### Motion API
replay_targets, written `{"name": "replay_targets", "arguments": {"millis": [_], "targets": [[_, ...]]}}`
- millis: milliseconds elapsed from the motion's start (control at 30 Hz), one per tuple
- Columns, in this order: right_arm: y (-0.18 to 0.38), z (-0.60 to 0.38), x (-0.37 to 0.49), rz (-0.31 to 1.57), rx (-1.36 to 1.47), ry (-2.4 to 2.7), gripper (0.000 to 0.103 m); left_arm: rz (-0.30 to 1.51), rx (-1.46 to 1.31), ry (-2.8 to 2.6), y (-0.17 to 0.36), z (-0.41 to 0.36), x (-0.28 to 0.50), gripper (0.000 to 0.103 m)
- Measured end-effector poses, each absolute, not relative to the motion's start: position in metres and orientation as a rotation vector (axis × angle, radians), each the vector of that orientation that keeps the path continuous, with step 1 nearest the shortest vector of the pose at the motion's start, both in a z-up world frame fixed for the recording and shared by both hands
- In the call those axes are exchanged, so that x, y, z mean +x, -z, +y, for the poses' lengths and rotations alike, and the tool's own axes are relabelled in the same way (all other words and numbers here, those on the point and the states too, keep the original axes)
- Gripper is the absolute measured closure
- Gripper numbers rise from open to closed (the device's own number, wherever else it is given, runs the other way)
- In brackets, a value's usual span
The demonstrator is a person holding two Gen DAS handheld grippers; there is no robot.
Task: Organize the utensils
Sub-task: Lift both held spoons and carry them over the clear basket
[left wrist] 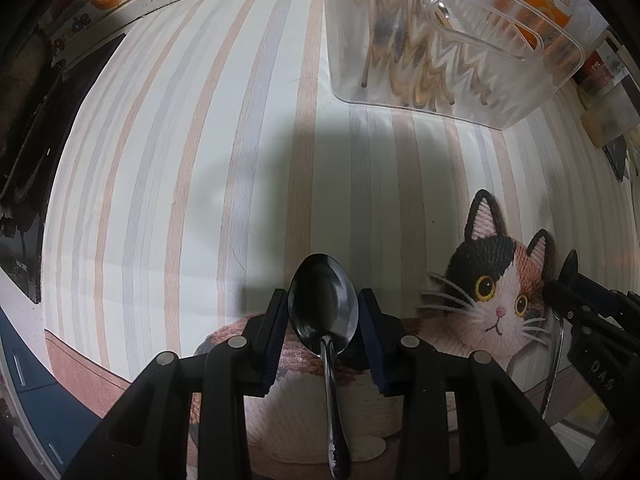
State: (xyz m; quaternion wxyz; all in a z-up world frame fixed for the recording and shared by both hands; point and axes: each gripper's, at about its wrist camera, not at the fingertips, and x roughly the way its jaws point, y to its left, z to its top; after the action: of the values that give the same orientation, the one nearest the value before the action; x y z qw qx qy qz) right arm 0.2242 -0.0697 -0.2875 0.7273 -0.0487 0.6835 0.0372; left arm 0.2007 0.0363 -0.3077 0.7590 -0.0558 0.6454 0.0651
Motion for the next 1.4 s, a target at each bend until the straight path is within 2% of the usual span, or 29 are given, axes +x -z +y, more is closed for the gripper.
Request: {"name": "replay_targets", "arguments": {"millis": [300,800,1400], "targets": [[0.271,-0.092,0.227,1.484,-0.043,-0.090,0.066,1.371,-0.094,-0.143,0.287,0.034,0.198,0.071],[0.204,-0.121,0.238,1.390,0.030,-0.119,0.066,1.271,-0.090,-0.146,0.230,0.044,0.210,0.071],[0.140,-0.107,0.269,1.237,0.164,-0.180,0.066,1.103,-0.088,-0.175,0.142,0.065,0.212,0.071]]}}
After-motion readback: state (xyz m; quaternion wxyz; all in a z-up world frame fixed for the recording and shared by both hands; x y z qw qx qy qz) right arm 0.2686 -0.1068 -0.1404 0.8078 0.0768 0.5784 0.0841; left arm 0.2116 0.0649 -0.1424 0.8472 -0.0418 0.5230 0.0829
